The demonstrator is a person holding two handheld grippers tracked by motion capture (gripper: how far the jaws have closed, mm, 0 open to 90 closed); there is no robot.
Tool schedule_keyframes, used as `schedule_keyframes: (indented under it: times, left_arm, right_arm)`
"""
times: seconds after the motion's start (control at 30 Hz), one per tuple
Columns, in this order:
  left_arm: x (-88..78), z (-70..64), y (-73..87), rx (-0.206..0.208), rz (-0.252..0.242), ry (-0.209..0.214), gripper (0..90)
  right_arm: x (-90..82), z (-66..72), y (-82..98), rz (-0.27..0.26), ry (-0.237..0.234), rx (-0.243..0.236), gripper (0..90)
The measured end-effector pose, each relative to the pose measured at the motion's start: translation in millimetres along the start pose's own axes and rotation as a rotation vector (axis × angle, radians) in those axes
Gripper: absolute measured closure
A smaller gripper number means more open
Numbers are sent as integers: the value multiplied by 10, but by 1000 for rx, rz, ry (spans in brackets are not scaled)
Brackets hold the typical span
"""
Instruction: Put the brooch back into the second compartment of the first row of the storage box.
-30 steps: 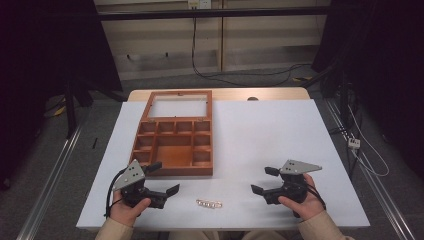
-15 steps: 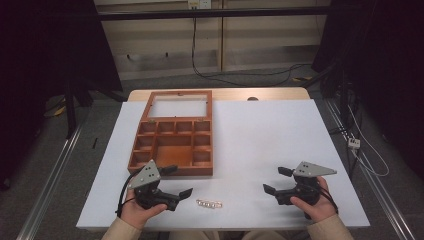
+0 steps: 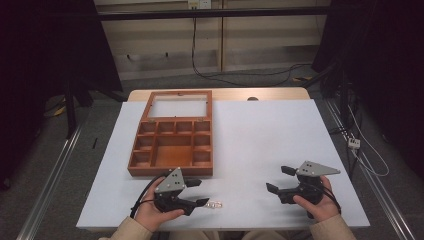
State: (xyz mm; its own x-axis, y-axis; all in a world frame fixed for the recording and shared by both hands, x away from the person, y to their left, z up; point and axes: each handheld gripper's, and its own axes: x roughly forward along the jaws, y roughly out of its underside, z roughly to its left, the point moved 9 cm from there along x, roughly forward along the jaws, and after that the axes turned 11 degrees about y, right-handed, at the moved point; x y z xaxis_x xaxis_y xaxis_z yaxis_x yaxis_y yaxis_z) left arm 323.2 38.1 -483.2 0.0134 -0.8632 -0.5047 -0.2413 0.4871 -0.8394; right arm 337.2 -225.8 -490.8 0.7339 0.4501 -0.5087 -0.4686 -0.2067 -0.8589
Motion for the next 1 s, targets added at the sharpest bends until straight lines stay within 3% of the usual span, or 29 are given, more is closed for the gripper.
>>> schedule_keyframes:
  times: [0.2,0.27,0.33,0.4,0.53,0.63,0.7,0.83,1.0]
  left_arm:
    - [127,-33,93,-22,54,45,554]
    - [193,-54,156,-22,93,63,577]
    - [213,-59,176,-18,109,64,600]
    - [247,-38,245,3,166,44,620]
    - [250,-29,250,-5,159,33,675]
    - [244,4,251,-18,156,14,764]
    - [245,31,244,-61,151,12,792]
    - [241,39,238,-104,143,14,796]
    - [233,49,234,-128,143,3,799]
  right_arm:
    - [1,-10,-3,0,0,0,134]
    - [2,-18,-3,-1,2,0,134]
    - [3,-19,2,1,1,1,134]
    - [3,-18,4,1,1,0,134]
    - [5,-22,5,2,2,1,134]
    - [6,-29,9,4,4,2,134]
    - [10,-31,12,4,4,2,134]
    - [10,-26,8,4,4,1,134]
    - [6,-30,8,3,2,5,134]
